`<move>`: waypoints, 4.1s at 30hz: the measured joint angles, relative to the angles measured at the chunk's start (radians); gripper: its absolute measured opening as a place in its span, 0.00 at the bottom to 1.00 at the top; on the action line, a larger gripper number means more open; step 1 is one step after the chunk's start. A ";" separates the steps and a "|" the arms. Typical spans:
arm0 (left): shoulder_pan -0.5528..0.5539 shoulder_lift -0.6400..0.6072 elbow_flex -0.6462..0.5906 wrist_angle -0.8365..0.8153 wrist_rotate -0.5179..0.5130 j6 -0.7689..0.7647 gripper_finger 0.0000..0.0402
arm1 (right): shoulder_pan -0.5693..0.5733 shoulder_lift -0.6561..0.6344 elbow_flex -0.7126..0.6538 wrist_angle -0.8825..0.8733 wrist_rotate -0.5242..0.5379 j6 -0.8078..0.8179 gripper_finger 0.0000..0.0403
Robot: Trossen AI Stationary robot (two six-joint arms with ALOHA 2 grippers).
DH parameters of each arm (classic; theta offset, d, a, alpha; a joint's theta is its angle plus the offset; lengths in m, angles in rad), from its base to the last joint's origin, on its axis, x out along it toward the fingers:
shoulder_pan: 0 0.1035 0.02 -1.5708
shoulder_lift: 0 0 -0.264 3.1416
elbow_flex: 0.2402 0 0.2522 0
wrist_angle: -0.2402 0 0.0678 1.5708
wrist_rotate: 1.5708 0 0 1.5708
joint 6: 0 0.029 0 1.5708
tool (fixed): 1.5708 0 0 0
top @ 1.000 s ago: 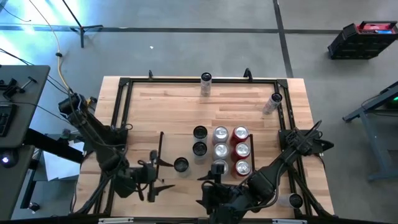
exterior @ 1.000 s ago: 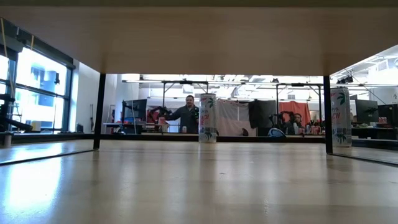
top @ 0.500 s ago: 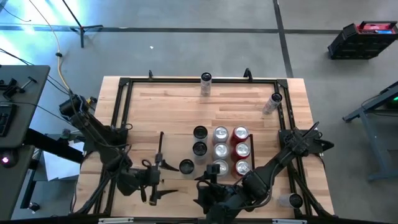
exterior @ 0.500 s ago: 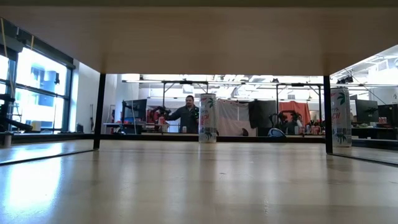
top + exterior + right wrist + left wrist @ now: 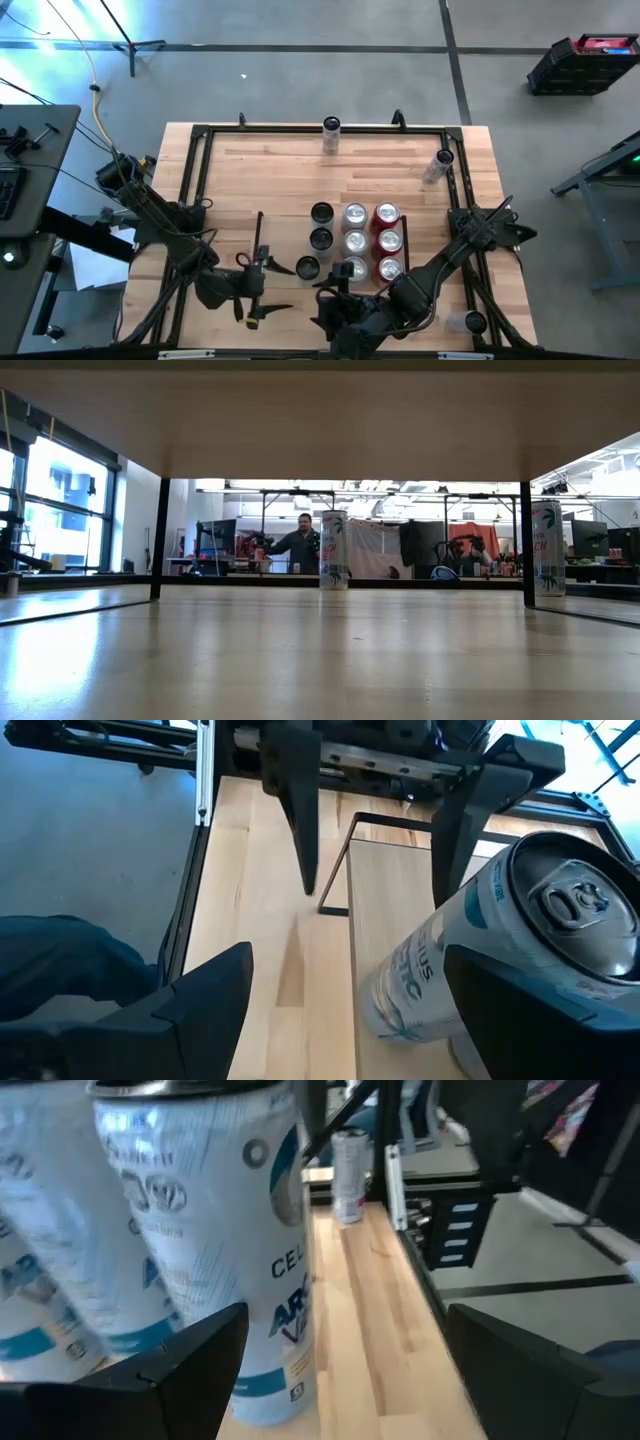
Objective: Place canned beverage on shelf
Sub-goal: Put the white-blue soda can on the shelf aligned with the other white-blue soda cans
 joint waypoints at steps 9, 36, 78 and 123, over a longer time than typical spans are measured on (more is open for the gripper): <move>-0.015 -0.020 0.000 -0.025 -0.024 0.062 0.82 | 0.025 -0.010 0.000 -0.057 0.005 0.055 0.78; 0.054 0.054 0.000 0.093 0.059 0.109 0.82 | 0.027 -0.010 -0.001 -0.071 -0.011 0.067 0.78; 0.083 0.044 0.000 0.150 0.066 0.160 0.82 | 0.025 -0.014 -0.001 -0.163 0.050 0.133 0.78; 0.083 0.015 0.000 0.094 0.036 0.133 0.82 | 0.058 -0.075 0.030 -0.290 0.144 0.209 0.78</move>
